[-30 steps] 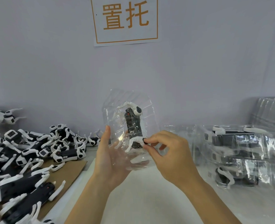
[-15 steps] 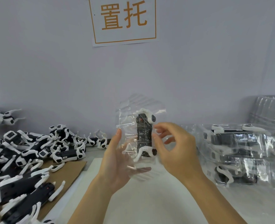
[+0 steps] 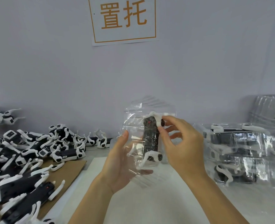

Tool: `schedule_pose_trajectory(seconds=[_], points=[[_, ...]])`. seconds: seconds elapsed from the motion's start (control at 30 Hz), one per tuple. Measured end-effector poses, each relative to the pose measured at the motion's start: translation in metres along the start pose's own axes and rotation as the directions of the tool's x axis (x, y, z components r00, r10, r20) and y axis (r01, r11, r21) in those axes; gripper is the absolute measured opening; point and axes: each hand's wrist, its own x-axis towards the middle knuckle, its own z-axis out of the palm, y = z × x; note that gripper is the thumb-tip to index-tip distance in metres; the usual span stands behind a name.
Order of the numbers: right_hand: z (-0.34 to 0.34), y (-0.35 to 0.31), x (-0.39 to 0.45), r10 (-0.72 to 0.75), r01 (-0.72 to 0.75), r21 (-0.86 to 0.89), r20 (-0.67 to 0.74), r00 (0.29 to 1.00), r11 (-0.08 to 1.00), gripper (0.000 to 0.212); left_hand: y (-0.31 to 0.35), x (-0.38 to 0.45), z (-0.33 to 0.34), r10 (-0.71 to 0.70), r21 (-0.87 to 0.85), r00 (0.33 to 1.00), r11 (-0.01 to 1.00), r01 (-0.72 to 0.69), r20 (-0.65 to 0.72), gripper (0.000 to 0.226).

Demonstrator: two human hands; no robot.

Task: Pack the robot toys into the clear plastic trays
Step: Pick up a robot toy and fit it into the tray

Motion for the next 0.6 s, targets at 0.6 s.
schedule_pose_trajectory(seconds=[0.6], points=[[-0.025,0.023,0.015,0.399,-0.367,-0.231,0.113,0.91,0.901,0.019,-0.005,-0.003,-0.035,0.146,0.914,0.961,0.37,0.168,-0.236,0.072]])
